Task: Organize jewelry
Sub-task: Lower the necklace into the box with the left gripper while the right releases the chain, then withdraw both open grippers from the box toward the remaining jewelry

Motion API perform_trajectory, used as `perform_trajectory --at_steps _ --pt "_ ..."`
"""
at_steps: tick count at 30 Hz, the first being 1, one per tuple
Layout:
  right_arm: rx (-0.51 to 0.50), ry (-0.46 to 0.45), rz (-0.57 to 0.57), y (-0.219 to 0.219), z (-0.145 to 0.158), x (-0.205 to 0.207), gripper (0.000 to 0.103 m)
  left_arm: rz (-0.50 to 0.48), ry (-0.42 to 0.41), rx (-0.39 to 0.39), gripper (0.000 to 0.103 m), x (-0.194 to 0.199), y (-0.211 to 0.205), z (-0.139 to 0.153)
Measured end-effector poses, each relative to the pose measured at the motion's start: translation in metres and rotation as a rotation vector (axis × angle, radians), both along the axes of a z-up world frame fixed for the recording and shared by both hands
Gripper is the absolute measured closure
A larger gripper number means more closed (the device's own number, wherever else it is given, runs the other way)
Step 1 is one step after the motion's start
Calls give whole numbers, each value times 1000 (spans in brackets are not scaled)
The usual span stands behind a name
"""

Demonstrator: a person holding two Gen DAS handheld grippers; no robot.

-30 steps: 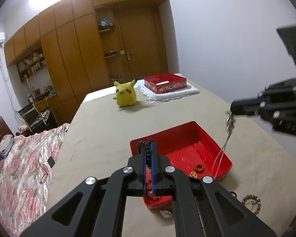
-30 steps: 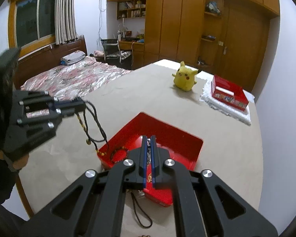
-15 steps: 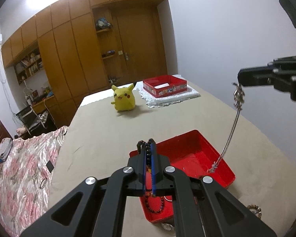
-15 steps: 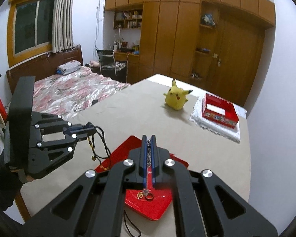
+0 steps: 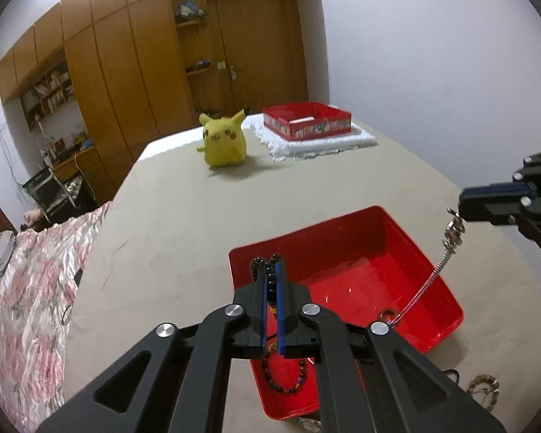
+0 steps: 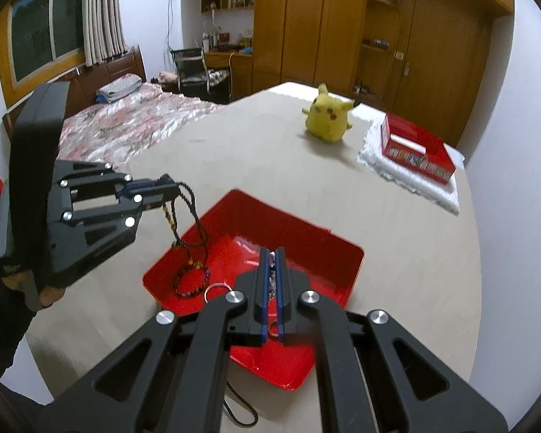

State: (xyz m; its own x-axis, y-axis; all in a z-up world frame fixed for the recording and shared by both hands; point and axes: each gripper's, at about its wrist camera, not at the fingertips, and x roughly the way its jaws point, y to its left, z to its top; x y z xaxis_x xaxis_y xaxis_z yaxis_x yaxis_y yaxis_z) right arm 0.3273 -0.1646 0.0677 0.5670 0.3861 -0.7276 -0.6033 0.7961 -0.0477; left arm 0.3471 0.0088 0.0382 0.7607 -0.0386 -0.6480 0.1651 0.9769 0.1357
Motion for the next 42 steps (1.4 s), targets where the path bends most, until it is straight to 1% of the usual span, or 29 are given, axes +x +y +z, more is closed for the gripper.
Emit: perform_trajectory --at_steps 4,11,13,17,19,21,22,24,25,27,30,32,35,36,38,39,41,42 --pt "-6 37 -3 1 -23 2 102 0 29 3 100 6 0 -17" --pt "-16 116 -9 1 -68 10 101 1 97 3 99 15 -4 -57" --pt "-14 134 -12 -1 -77 12 101 2 112 -2 99 16 -4 -65" --pt "-16 169 -17 -4 -94 13 101 9 129 -4 95 14 -3 -80" --pt "-16 180 -22 -6 -100 14 98 11 134 -2 92 14 -3 -84" --pt "-15 187 -28 -8 -105 14 97 14 138 1 86 13 -1 -87" --pt "-15 192 -28 -9 -107 13 95 15 139 0 85 12 0 -88" --pt "-11 197 -32 -10 -109 13 88 16 139 -4 84 9 2 -89" --pt "-8 199 -34 -12 -110 12 83 16 137 -7 84 6 3 -88" --pt "1 194 -38 -15 -108 7 82 16 122 -11 79 -2 4 -82" --pt "18 180 -40 -20 -102 -2 75 12 84 -16 71 -18 7 -71" --pt "37 165 -42 -25 -97 -14 68 12 57 -20 64 -32 9 -65" --pt "58 149 -38 -32 -92 -35 62 15 27 -34 56 -56 15 -58" --pt "63 145 -37 -33 -91 -41 61 16 21 -34 55 -62 16 -58" --pt "76 130 -36 -38 -90 -60 55 18 9 -36 53 -77 17 -57" --pt "80 125 -35 -39 -90 -67 53 18 4 -36 51 -86 18 -58" --pt "88 112 -38 -43 -92 -89 45 17 -6 -39 46 -101 19 -59" --pt "96 109 -37 -44 -94 -99 43 18 -13 -36 44 -110 19 -60"
